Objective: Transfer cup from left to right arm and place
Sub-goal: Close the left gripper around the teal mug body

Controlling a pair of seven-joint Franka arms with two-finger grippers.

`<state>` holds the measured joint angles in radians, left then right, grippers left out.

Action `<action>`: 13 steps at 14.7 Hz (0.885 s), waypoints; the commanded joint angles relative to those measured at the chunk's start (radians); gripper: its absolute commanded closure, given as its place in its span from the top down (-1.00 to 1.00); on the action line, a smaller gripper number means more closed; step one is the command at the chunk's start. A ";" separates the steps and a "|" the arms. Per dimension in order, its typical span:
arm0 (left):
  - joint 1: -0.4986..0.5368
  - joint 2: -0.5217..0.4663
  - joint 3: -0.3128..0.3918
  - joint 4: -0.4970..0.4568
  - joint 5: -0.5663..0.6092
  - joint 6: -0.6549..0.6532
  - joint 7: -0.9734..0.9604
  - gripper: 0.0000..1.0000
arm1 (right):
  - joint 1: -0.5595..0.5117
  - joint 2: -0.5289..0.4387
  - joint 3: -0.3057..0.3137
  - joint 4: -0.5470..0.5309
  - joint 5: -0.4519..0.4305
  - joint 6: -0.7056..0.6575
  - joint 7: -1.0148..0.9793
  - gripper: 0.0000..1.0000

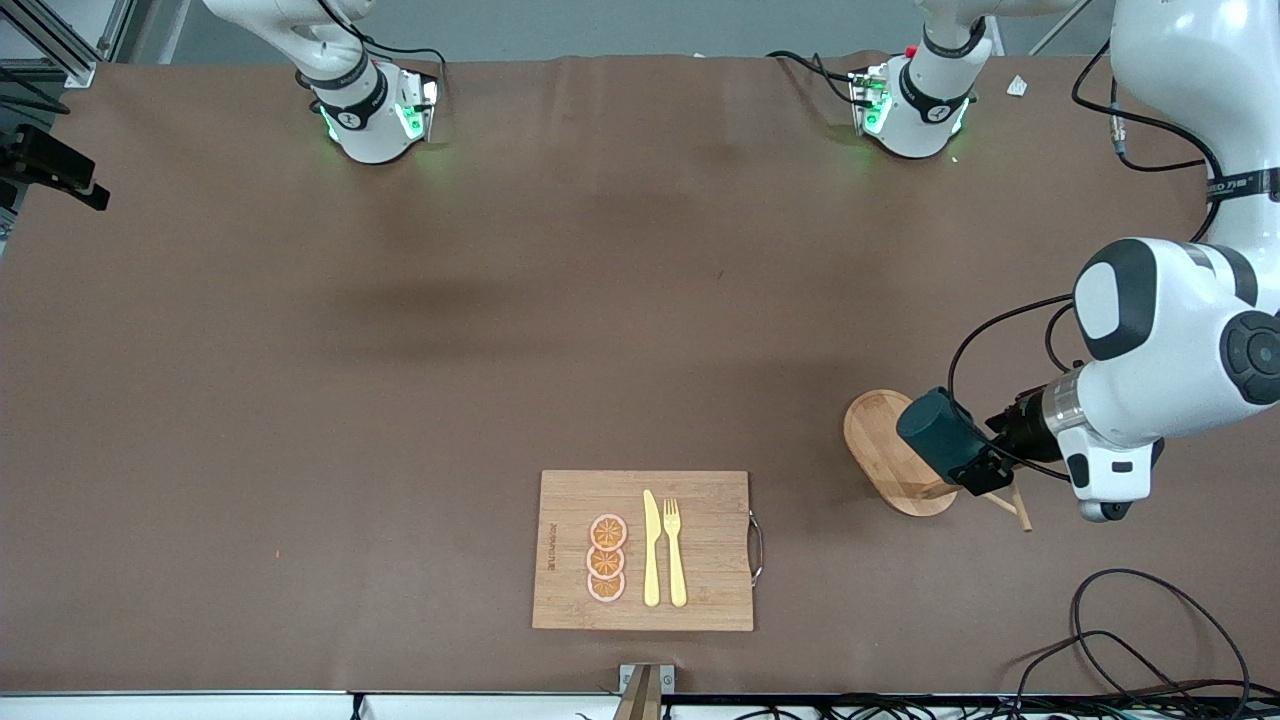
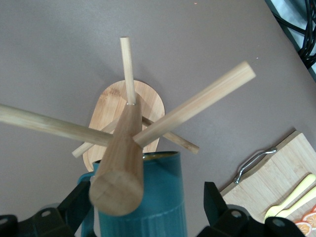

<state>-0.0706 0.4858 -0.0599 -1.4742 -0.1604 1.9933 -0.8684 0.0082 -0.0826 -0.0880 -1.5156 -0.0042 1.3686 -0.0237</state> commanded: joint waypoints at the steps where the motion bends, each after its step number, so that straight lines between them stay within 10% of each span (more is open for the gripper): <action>1: -0.005 0.020 0.002 0.025 -0.043 0.004 -0.020 1.00 | 0.009 -0.023 -0.002 -0.025 -0.002 0.001 -0.005 1.00; 9: -0.003 0.036 0.000 0.018 -0.065 0.005 -0.020 0.96 | 0.009 -0.023 -0.002 -0.025 -0.002 0.001 -0.005 1.00; 13: 0.002 0.034 -0.001 0.018 -0.088 -0.004 -0.018 0.08 | 0.009 -0.025 -0.002 -0.026 -0.002 0.001 -0.005 1.00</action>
<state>-0.0706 0.5129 -0.0600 -1.4720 -0.2208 1.9975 -0.8708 0.0084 -0.0826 -0.0880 -1.5156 -0.0042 1.3681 -0.0239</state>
